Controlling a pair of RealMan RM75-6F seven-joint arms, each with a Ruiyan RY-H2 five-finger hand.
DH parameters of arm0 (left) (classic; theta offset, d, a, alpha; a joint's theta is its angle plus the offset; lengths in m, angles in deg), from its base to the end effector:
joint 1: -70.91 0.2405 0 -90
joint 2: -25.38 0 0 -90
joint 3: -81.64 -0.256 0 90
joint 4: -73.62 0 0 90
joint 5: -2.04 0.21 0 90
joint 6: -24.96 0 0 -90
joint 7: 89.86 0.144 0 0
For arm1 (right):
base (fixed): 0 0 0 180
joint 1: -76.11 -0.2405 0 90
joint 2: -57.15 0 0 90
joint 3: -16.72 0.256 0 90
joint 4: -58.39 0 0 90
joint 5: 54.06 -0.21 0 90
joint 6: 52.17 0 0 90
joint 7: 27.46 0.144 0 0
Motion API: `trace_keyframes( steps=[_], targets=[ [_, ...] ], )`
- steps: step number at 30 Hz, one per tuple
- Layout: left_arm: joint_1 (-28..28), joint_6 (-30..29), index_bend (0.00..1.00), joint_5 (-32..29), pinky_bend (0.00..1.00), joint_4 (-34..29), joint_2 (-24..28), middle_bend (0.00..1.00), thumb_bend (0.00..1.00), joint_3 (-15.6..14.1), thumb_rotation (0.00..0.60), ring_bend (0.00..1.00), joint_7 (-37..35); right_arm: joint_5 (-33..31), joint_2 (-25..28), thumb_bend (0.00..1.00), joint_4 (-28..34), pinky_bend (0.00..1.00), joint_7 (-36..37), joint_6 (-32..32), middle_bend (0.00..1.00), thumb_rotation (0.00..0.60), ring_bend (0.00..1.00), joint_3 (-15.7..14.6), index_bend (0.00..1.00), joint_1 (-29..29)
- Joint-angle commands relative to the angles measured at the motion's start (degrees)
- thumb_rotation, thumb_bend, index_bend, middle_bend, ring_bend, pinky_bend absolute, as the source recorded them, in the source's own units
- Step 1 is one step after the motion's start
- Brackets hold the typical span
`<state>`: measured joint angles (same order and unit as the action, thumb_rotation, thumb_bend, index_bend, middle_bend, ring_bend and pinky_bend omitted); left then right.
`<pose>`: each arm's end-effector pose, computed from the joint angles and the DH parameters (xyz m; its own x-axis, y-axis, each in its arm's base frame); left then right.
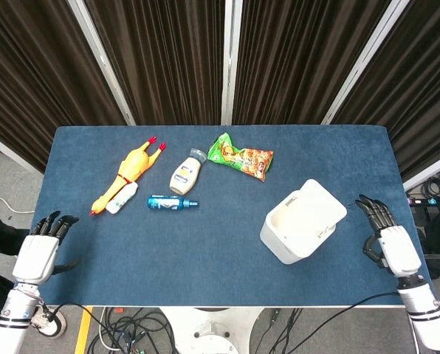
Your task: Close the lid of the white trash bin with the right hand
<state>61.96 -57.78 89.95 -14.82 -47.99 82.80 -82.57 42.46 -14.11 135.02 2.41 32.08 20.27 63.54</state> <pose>-0.2938 0.1954 0.1014 0.4359 0.0427 0.8990 0.8957 -0.1175 -0.4288 -0.3028 -0.2272 0.1328 0.0671 -0.0708 0.9952 -0.9585 -0.2816 0.0446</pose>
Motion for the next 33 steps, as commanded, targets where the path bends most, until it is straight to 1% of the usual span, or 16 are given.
trace_keyframes(
  steps=[1,6,18,26,33],
  targets=[
    [-0.1,0.1,0.19,0.0,0.18,-0.1,0.0,0.20,0.00,0.0,0.600,0.07,0.1,0.9,0.4,1.00,0.9,0.00,-0.7,-0.5,0.00,0.600,0.00,-0.5,0.00,-0.8],
    [-0.1,0.1,0.19,0.0,0.18,-0.2,0.0,0.20,0.00,0.0,0.600,0.07,0.1,2.7,1.3,1.00,2.8,0.00,-2.6,-0.9,0.00,0.600,0.00,-1.5,0.00,-1.9],
    [0.1,-0.3,0.19,0.3,0.18,-0.1,0.1,0.20,0.00,-0.2,0.600,0.07,-0.3,6.9,3.4,1.00,7.7,0.00,-10.3,-1.7,0.00,0.600,0.00,-4.2,0.00,-3.4],
    [0.1,0.1,0.19,0.0,0.18,-0.3,0.2,0.20,0.00,-0.1,0.600,0.07,-0.7,10.1,5.7,1.00,12.3,0.00,-15.3,-4.4,0.00,0.600,0.00,-6.7,0.00,-5.1],
    [0.1,0.3,0.19,-0.1,0.18,-0.6,0.6,0.20,0.00,-0.2,0.600,0.07,-1.2,10.3,8.1,1.00,16.3,0.00,-20.4,-7.8,0.00,0.600,0.00,-8.1,0.00,-6.1]
  ],
)
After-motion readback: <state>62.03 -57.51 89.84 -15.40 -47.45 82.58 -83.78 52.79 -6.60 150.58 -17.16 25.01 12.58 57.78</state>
